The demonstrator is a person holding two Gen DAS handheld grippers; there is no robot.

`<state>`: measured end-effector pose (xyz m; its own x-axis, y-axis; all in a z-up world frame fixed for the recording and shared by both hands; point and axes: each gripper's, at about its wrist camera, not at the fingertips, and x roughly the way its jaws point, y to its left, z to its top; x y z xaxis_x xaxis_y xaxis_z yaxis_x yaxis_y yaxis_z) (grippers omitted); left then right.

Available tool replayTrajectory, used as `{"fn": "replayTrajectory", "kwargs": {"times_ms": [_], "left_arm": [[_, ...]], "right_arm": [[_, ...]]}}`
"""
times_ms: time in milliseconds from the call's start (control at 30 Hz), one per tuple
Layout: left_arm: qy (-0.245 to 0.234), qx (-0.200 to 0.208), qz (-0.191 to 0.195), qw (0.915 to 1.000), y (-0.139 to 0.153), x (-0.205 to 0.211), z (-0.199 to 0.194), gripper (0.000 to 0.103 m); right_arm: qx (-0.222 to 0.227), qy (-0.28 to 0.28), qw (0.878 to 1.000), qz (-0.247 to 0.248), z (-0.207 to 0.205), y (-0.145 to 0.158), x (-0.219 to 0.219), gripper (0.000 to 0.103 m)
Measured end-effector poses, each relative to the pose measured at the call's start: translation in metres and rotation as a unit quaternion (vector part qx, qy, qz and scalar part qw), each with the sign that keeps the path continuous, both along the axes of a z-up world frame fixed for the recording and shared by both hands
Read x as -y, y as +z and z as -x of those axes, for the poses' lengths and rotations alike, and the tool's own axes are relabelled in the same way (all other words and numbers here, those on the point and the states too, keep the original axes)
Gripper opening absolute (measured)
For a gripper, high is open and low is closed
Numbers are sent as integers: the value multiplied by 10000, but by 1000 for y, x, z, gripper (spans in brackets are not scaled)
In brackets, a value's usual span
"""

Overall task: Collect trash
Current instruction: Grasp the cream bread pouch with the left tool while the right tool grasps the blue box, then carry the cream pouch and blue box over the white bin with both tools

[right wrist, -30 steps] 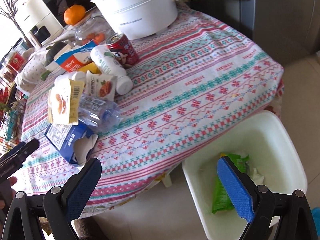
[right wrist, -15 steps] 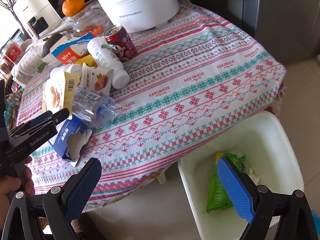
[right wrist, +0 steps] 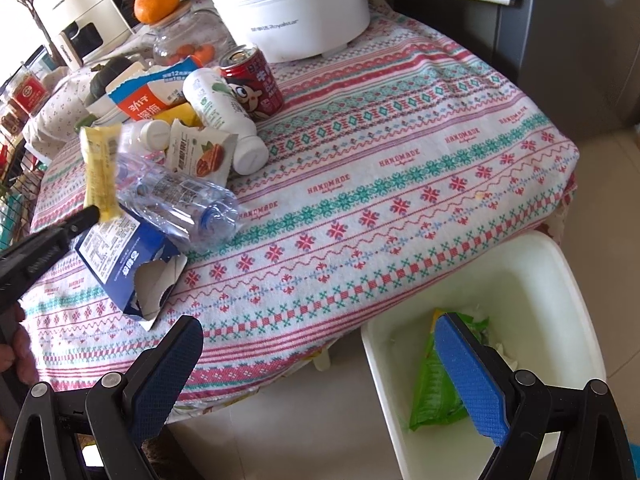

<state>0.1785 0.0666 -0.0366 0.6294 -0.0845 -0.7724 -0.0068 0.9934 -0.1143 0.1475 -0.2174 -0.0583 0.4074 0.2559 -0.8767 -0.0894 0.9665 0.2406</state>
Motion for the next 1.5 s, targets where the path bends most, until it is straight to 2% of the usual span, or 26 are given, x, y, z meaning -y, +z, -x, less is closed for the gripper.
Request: {"fn": "replayTrajectory", "kwargs": {"times_ms": [267, 433, 533, 600, 667, 933, 1133, 1167, 1200, 1300, 1500], "left_arm": [[141, 302, 270, 9991, 27, -48, 45, 0], [244, 459, 333, 9981, 36, -77, 68, 0], [301, 446, 353, 9979, 36, -92, 77, 0], [355, 384, 349, 9980, 32, -101, 81, 0], [403, 332, 376, 9979, 29, -109, 83, 0], [440, 160, 412, 9980, 21, -122, 85, 0], [415, 143, 396, 9983, 20, -120, 83, 0], [420, 152, 399, 9982, 20, -120, 83, 0], [426, 164, 403, 9981, 21, -121, 83, 0], [466, 253, 405, 9978, 26, -124, 84, 0], [523, 488, 401, 9966, 39, -125, 90, 0]], "right_arm": [[-134, 333, 9991, -216, -8, -10, -44, 96], [-342, 522, 9953, -745, -19, -29, -82, 95], [-422, 628, 9906, -1135, -27, -44, -103, 84], [-497, 845, 9846, -1445, -32, -53, -118, 70], [-568, 1079, 9795, -1605, -34, -62, -133, 60], [-516, 1294, 9760, -1673, -48, -79, -166, 53], [-708, 1169, 9651, -2236, -60, -97, -179, 47], [-740, 1176, 9628, -2318, -61, -99, -183, 40], [-795, 1201, 9596, -2417, -61, -101, -185, 29], [-701, 1246, 9531, -2667, -57, -93, -188, 16], [-209, 1426, 9527, -2675, -43, -50, -182, 5]]}}
